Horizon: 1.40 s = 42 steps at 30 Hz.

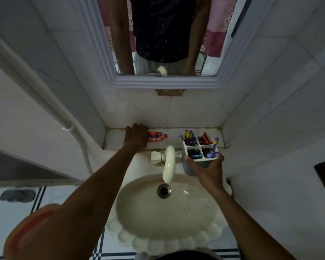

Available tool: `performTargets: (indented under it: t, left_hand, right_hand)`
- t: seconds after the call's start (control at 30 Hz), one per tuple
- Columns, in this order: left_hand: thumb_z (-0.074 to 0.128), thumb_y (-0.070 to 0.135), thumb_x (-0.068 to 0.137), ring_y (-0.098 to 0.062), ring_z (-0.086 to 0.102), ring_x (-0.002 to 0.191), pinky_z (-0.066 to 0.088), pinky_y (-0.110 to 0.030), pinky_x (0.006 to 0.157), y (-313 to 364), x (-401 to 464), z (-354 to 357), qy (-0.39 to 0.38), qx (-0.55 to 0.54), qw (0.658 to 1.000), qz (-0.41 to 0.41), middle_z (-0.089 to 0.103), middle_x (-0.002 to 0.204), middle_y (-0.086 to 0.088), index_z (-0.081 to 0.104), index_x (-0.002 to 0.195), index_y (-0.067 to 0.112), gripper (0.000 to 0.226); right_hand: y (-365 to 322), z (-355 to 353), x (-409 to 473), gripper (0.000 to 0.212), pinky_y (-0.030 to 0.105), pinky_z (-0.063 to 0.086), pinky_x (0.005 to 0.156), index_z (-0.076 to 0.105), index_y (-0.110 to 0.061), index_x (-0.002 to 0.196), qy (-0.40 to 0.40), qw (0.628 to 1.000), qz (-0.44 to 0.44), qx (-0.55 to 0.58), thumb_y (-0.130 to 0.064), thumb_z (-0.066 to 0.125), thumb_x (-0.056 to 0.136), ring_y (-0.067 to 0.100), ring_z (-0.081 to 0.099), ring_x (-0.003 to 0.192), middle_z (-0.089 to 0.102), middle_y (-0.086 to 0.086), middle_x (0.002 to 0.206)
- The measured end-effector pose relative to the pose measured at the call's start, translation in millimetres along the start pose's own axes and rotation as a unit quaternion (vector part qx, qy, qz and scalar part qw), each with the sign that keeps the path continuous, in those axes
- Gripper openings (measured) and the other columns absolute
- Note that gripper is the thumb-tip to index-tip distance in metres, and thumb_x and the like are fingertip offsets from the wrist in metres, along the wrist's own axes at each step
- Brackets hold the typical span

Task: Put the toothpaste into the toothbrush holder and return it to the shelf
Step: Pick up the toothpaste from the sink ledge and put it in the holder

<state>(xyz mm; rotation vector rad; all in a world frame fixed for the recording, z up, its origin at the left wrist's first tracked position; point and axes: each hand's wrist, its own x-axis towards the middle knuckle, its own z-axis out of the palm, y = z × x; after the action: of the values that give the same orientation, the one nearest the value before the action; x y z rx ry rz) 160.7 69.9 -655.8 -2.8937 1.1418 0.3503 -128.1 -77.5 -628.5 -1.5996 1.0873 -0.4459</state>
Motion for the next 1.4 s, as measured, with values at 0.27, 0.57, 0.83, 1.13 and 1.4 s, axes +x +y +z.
performTargets:
  t: [0.27,0.57,0.83,1.13,1.4]
  left_hand:
    - [0.072,0.038,0.097,-0.025,0.066,0.088,0.047,-0.033,0.068,-5.0,-30.3,-23.6,0.109,-0.193,0.975,-0.005,0.069,0.099,0.000,0.077,0.105,0.022,0.019]
    - [0.076,0.021,0.097,-0.005,0.070,0.091,0.048,-0.010,0.076,44.9,-97.2,-117.9,0.122,-0.346,0.927,0.075,0.077,0.108,0.007,0.078,0.126,0.020,0.029]
    - [0.074,0.021,0.094,-0.023,0.072,0.085,0.061,-0.043,0.074,115.1,-109.8,-147.8,0.123,-0.123,0.969,0.175,0.080,0.098,-0.001,0.075,0.118,0.024,0.024]
    - [0.074,0.014,0.095,-0.021,0.074,0.097,0.064,-0.043,0.085,149.2,-99.9,-145.5,0.068,-0.168,0.962,0.203,0.078,0.111,-0.005,0.069,0.125,0.017,0.031]
    - [0.067,0.013,0.097,-0.024,0.075,0.097,0.064,-0.045,0.082,158.0,-90.9,-127.8,0.064,-0.136,0.976,0.155,0.080,0.114,-0.006,0.072,0.126,0.018,0.030]
  right_hand:
    - [2.7,2.0,4.0,0.119,0.045,0.064,0.106,0.036,-0.037,0.147,-0.002,1.000,-0.002,0.008,-0.068,0.106,0.055,0.014,0.068,0.131,0.061,-0.008,0.148]
    - [6.0,-0.6,2.4,0.129,0.029,0.069,0.076,0.038,-0.024,0.149,-0.041,0.999,0.004,0.023,-0.046,0.114,0.047,0.019,0.070,0.127,0.057,0.004,0.147]
    - [13.1,4.0,-3.0,0.128,0.051,0.064,0.103,0.031,-0.029,0.148,-0.029,0.999,0.008,-0.011,-0.057,0.104,0.046,0.029,0.065,0.131,0.052,0.005,0.146]
    - [24.3,3.0,7.1,0.131,0.052,0.065,0.101,0.031,-0.036,0.145,-0.032,0.999,0.011,-0.019,-0.066,0.103,0.039,0.028,0.065,0.130,0.054,0.000,0.142]
    - [12.0,-1.6,4.1,0.137,0.054,0.061,0.106,0.030,-0.026,0.150,-0.039,0.999,0.007,-0.026,-0.066,0.093,0.035,0.032,0.061,0.134,0.045,-0.003,0.137]
